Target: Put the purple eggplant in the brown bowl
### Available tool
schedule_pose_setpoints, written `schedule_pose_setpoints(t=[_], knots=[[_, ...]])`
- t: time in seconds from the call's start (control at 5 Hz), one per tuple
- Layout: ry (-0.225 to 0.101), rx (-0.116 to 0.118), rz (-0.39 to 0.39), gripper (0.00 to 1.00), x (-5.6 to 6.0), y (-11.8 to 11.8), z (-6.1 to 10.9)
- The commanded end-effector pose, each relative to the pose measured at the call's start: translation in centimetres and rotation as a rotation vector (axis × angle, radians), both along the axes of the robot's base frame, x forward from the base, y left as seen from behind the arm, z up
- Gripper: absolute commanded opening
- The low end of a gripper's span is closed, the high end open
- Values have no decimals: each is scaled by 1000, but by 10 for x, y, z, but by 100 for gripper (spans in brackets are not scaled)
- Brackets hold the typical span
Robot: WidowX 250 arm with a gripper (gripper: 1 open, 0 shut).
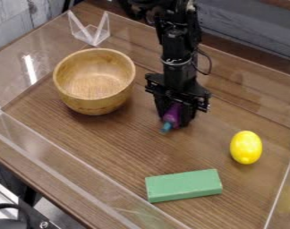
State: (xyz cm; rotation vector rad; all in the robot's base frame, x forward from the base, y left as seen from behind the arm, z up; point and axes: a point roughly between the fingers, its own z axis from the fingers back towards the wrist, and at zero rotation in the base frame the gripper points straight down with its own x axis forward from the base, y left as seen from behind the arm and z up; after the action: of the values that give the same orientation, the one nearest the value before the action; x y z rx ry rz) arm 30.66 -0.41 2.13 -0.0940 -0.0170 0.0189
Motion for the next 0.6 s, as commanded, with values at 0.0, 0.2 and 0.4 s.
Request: schedule_pose_setpoints(t=[0.0,0.2,0.4], knots=[[-25,-4,7,0,2,2,16],[-21,-9,17,0,-1,4,24],[-19,-12,25,0,-4,6,33]])
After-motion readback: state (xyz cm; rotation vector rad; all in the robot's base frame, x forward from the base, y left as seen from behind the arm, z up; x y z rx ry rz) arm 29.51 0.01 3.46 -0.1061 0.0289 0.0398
